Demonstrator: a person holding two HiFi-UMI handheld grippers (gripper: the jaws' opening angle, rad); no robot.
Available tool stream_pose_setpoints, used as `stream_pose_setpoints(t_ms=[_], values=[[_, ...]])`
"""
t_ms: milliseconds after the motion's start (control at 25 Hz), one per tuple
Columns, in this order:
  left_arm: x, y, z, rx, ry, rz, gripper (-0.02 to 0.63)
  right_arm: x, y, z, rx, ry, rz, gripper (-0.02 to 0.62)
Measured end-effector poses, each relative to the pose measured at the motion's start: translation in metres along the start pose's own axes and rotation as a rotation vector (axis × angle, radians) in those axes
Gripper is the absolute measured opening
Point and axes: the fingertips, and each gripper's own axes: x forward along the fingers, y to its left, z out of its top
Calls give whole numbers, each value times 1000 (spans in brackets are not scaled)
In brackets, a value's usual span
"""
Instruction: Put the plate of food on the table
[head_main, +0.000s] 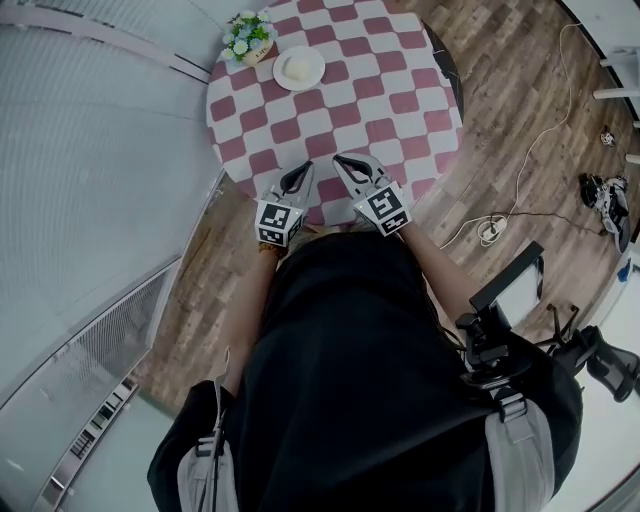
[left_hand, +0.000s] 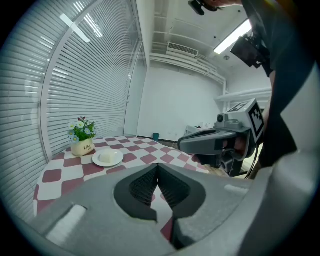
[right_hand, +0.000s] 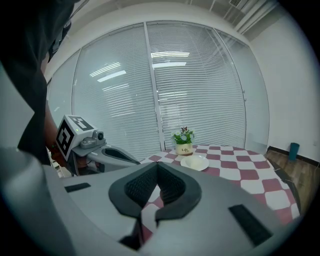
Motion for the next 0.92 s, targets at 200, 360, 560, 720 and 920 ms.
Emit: stream_pose_setpoints(t_ms=[200, 360, 560, 720, 920], values=[[6, -1, -1, 1, 14, -10, 6, 1, -6, -3, 14, 14, -10, 11], [8, -2, -4, -3, 28, -25, 6, 5, -7, -7, 22, 29, -5, 9], [6, -2, -7, -9, 43, -33, 6, 9, -5, -9, 27, 43, 8, 11], [5, -1, -10, -38, 45, -48, 6, 15, -3, -10, 33, 52, 19, 11], [5, -1, -13, -47, 50, -62, 6, 19, 0, -16, 37, 69, 25, 11]])
